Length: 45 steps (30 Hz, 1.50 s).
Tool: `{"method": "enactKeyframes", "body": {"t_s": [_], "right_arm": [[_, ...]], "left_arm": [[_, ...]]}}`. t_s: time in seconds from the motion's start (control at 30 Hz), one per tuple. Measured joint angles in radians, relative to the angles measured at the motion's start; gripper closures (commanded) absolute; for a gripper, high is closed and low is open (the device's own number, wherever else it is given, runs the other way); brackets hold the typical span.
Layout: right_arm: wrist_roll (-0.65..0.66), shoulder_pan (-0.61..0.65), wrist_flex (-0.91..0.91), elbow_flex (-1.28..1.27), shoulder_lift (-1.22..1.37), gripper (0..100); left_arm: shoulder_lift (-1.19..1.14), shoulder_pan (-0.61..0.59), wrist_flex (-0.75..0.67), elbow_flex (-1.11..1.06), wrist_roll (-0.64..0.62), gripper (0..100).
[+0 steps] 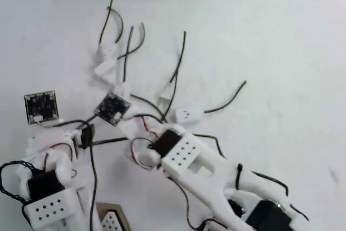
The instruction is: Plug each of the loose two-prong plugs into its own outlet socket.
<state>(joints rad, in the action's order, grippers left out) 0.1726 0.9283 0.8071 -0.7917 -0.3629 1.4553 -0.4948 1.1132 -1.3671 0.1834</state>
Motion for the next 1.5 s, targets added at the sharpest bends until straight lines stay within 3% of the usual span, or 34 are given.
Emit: {"method": "enactKeyframes", "body": {"t_s": [0.3, 1.27, 1.5], "right_arm": [[0.078, -0.003, -0.041, 0.009, 0.049, 98.1], [0.087, -0.044, 0.035, 0.026, 0.058, 98.1], [0.087, -0.046, 0.002, 0.034, 0.195, 98.1]], "left_arm": [[0.0, 0.0, -0.002, -0.015, 0.0, 64], [0.0, 0.0, -0.003, -0.017, 0.0, 64], [0.0, 0.0, -0.003, -0.017, 0.0, 64]]}}
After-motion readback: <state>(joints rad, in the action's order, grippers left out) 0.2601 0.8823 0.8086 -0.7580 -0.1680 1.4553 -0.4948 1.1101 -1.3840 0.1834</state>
